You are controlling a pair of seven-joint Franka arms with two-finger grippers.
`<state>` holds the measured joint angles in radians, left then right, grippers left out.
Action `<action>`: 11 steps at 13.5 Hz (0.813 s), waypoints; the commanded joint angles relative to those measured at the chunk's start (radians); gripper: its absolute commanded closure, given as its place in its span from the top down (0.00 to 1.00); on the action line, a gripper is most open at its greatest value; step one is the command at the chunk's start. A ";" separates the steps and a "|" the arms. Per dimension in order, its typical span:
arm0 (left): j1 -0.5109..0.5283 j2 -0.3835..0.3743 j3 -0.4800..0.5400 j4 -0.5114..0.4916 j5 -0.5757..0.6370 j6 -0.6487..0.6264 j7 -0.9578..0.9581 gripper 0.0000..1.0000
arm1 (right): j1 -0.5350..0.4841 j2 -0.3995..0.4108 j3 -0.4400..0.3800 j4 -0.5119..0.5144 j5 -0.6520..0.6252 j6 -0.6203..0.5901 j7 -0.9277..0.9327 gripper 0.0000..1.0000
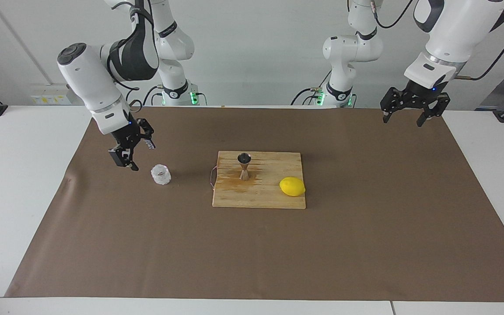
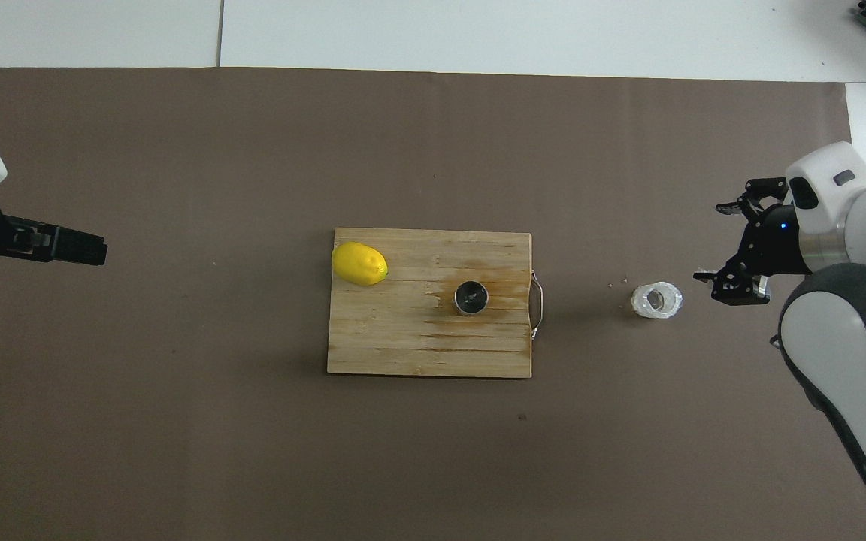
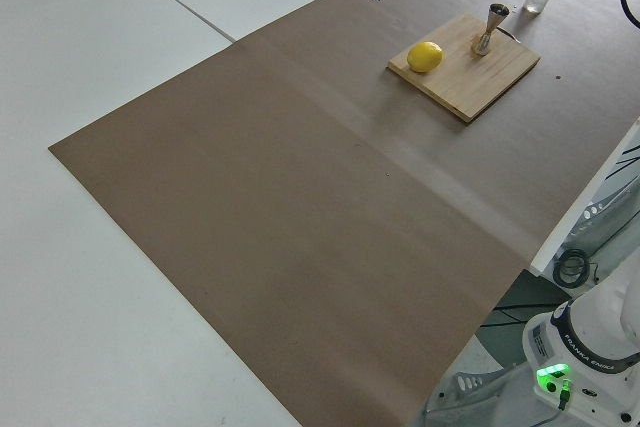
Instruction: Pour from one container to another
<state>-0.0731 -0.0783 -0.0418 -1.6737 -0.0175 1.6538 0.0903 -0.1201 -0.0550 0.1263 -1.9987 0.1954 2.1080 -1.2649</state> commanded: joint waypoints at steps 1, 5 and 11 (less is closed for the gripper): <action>0.009 -0.014 -0.006 -0.012 0.008 -0.006 0.012 1.00 | 0.019 0.015 0.004 0.079 -0.063 -0.066 0.215 1.00; 0.009 -0.014 -0.006 -0.012 0.008 -0.006 0.012 1.00 | 0.022 0.014 0.004 0.149 -0.071 -0.123 0.598 1.00; 0.010 -0.014 -0.006 -0.012 0.008 -0.006 0.012 1.00 | 0.031 0.020 0.004 0.237 -0.160 -0.192 1.069 1.00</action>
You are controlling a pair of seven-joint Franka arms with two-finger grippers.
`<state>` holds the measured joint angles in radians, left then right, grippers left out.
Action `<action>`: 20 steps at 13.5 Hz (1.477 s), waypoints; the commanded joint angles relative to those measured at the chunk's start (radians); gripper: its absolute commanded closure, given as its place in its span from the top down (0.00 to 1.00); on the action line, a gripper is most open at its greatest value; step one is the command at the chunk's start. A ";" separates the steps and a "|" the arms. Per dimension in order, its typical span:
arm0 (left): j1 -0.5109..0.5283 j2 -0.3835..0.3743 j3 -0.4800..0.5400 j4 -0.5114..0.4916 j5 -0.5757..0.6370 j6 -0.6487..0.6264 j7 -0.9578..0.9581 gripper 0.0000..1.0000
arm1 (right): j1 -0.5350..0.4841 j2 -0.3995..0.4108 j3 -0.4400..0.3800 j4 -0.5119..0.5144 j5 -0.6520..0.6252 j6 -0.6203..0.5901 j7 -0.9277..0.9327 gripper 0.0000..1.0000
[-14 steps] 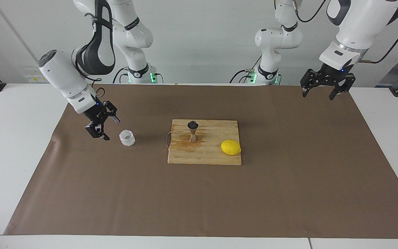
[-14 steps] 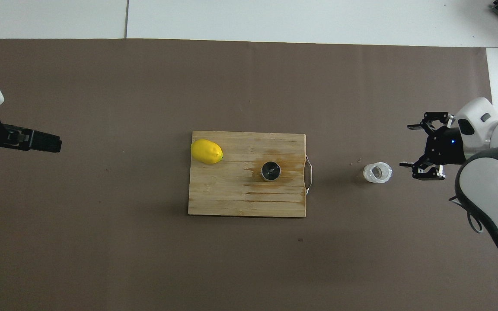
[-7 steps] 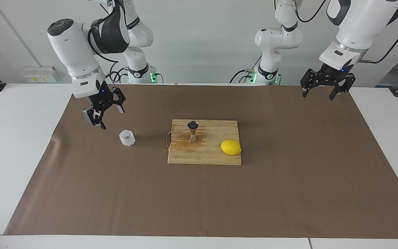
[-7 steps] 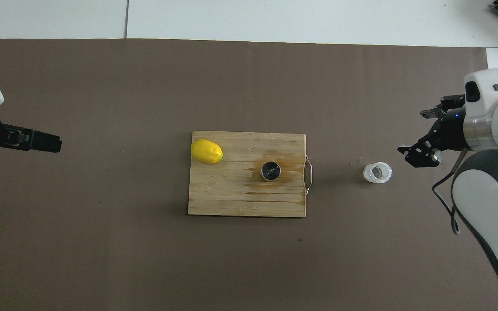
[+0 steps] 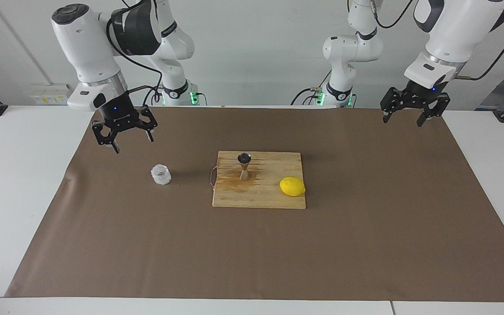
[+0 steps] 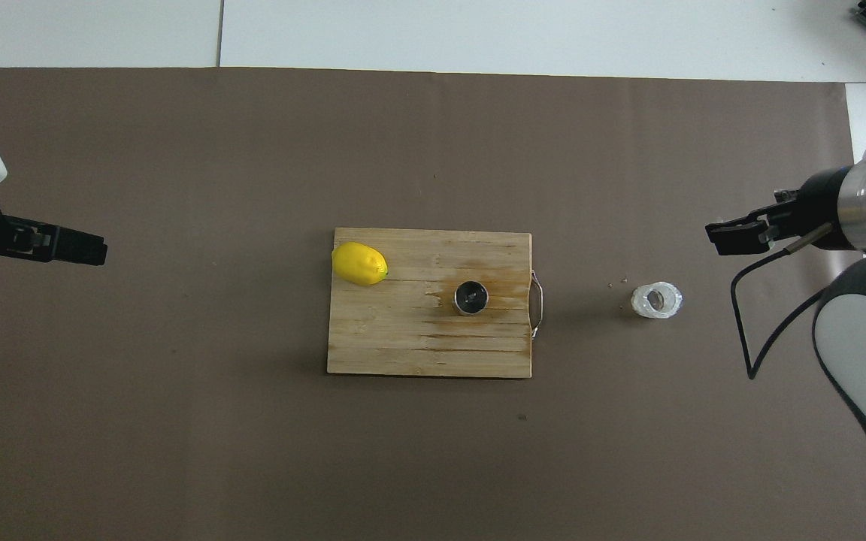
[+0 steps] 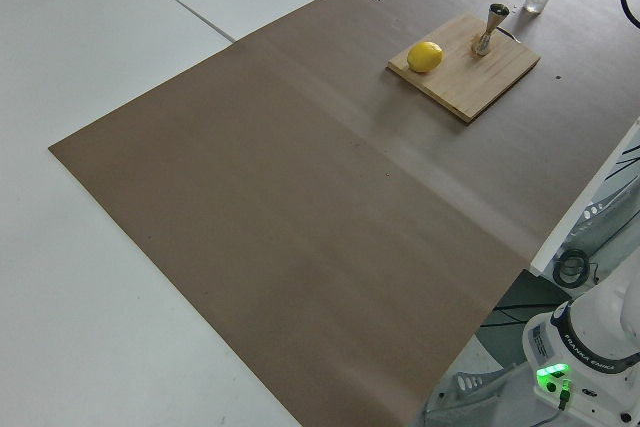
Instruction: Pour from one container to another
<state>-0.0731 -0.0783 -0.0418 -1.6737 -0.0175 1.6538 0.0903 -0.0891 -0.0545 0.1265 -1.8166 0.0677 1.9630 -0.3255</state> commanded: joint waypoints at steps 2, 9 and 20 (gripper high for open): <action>0.009 -0.014 -0.006 -0.012 0.008 -0.006 0.011 1.00 | -0.001 0.040 0.004 0.118 -0.034 -0.114 0.286 1.00; 0.009 -0.014 -0.006 -0.012 0.008 -0.006 0.012 1.00 | -0.004 0.081 0.002 0.223 -0.095 -0.266 0.539 1.00; 0.009 -0.014 -0.006 -0.012 0.008 -0.006 0.011 1.00 | 0.003 0.024 0.002 0.128 -0.095 -0.306 0.546 1.00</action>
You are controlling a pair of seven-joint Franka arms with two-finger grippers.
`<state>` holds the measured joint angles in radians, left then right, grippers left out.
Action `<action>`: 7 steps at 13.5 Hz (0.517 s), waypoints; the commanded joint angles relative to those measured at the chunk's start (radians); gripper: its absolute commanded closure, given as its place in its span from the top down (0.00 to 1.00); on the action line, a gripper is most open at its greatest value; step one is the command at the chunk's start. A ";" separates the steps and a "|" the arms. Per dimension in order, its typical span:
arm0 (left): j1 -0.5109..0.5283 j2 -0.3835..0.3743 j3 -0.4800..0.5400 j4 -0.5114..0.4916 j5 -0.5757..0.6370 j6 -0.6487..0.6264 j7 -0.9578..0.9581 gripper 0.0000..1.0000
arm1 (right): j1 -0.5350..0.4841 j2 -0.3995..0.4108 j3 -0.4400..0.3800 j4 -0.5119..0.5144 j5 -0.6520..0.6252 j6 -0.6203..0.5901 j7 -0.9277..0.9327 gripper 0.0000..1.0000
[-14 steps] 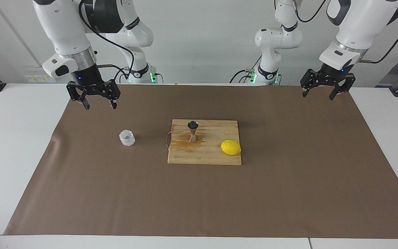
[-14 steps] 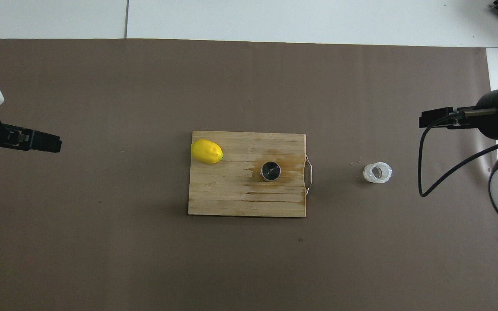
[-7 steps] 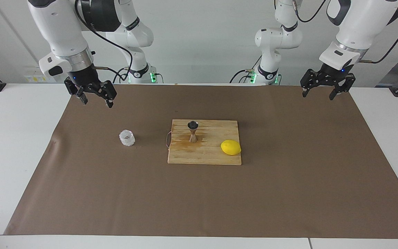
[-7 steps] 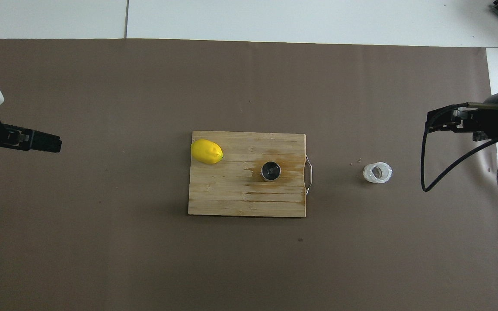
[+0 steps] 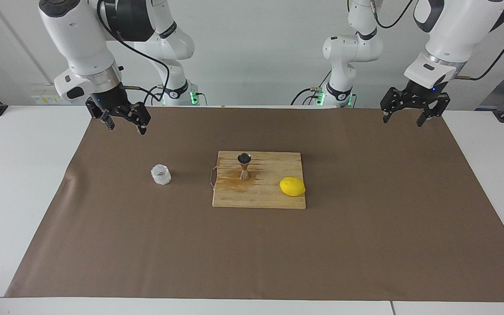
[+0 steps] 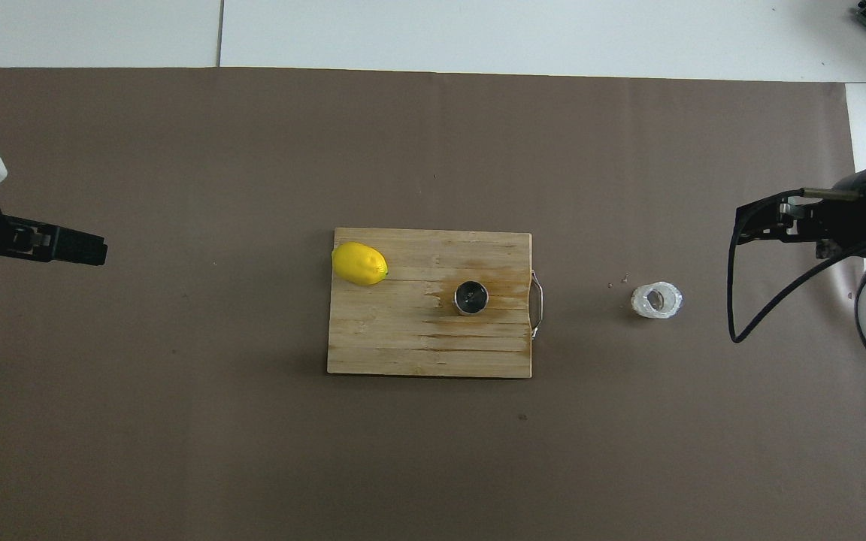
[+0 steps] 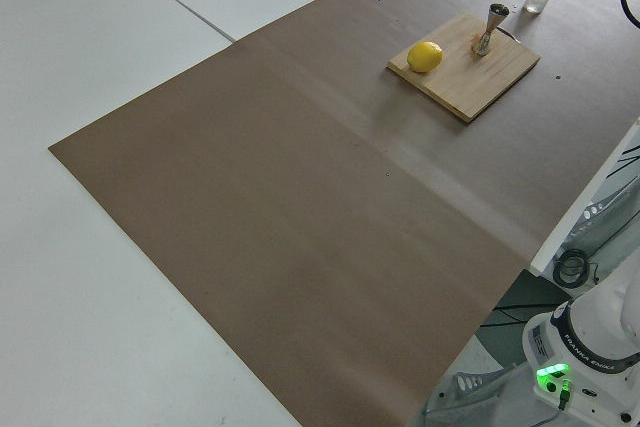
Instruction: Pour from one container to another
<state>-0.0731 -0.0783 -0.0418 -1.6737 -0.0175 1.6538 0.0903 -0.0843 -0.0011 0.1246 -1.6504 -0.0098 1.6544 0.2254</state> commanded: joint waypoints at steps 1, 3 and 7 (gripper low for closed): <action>0.009 -0.014 -0.006 -0.012 0.008 -0.006 0.012 1.00 | -0.002 -0.030 0.004 -0.038 -0.018 -0.001 -0.006 1.00; 0.009 -0.014 -0.006 -0.012 0.008 -0.006 0.011 1.00 | -0.002 -0.030 0.004 -0.040 -0.021 0.001 -0.037 1.00; 0.009 -0.014 -0.006 -0.012 0.008 -0.006 0.011 1.00 | -0.003 -0.026 0.004 -0.032 -0.021 0.008 -0.040 1.00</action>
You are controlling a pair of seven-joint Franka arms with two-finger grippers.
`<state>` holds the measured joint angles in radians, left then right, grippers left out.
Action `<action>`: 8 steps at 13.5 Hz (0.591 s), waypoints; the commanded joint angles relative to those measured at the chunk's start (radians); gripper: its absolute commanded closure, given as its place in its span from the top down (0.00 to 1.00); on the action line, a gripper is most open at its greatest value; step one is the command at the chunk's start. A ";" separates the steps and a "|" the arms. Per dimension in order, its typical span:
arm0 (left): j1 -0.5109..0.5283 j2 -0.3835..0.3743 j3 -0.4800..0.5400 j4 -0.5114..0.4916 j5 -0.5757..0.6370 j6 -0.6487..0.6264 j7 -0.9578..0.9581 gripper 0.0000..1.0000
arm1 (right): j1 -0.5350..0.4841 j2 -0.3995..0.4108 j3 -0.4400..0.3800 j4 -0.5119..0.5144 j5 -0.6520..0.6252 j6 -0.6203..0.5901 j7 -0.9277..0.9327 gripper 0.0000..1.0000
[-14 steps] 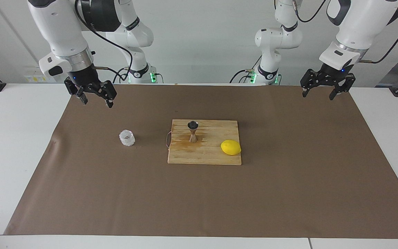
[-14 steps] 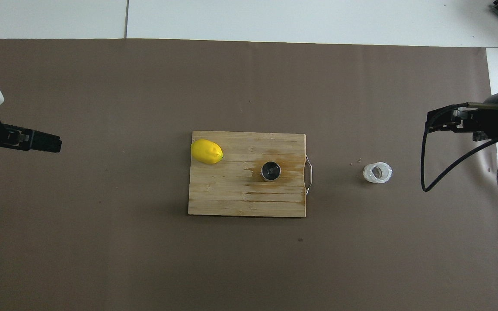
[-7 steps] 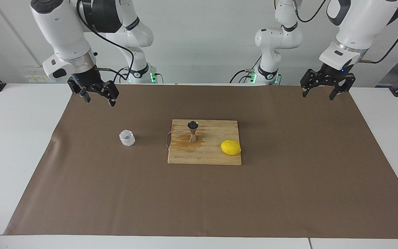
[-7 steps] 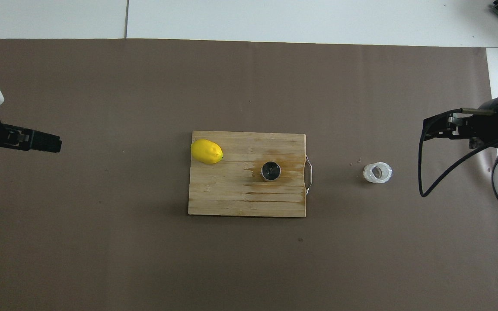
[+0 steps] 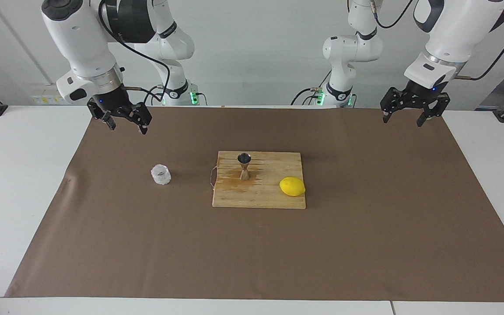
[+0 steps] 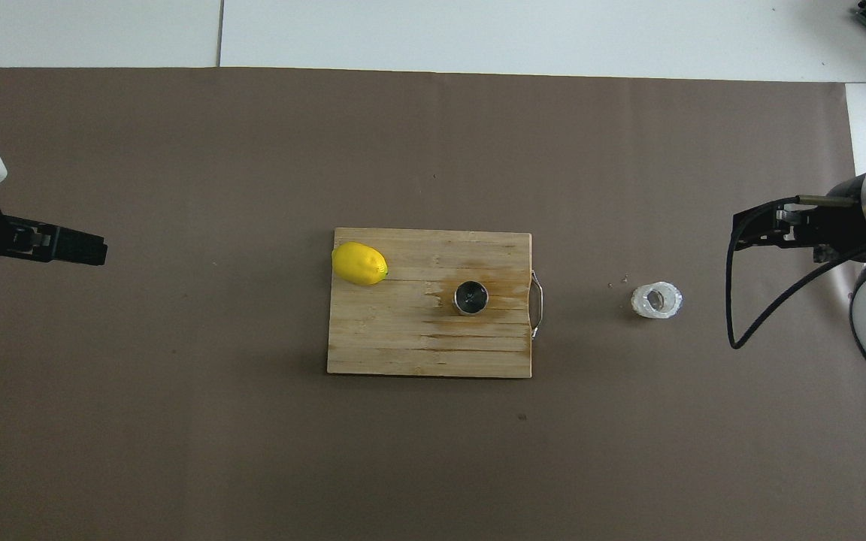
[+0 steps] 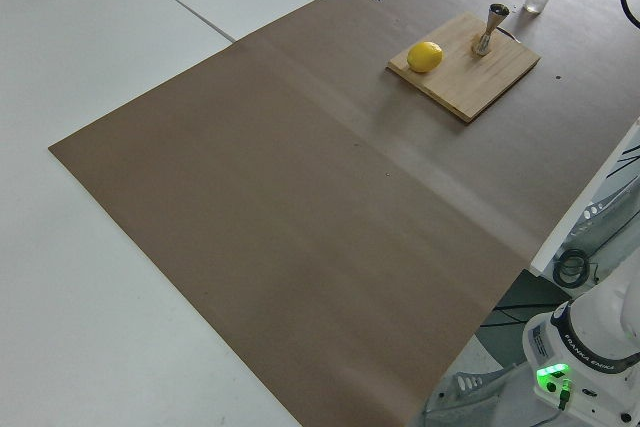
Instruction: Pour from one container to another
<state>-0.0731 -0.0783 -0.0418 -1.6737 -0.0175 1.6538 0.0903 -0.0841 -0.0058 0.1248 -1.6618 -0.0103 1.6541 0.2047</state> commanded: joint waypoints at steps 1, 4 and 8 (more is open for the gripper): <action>0.009 -0.014 -0.006 -0.012 0.008 -0.006 0.011 1.00 | -0.003 -0.022 0.004 -0.019 -0.020 0.010 -0.019 1.00; 0.009 -0.014 -0.006 -0.012 0.010 -0.006 0.011 1.00 | -0.003 -0.022 0.004 -0.015 -0.020 0.010 -0.022 1.00; 0.009 -0.014 -0.006 -0.012 0.008 -0.006 0.011 1.00 | -0.022 -0.032 -0.004 -0.010 -0.017 0.013 -0.047 1.00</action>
<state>-0.0731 -0.0783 -0.0418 -1.6737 -0.0175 1.6538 0.0903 -0.0884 -0.0116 0.1221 -1.6608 -0.0109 1.6569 0.1925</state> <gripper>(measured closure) 0.000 0.000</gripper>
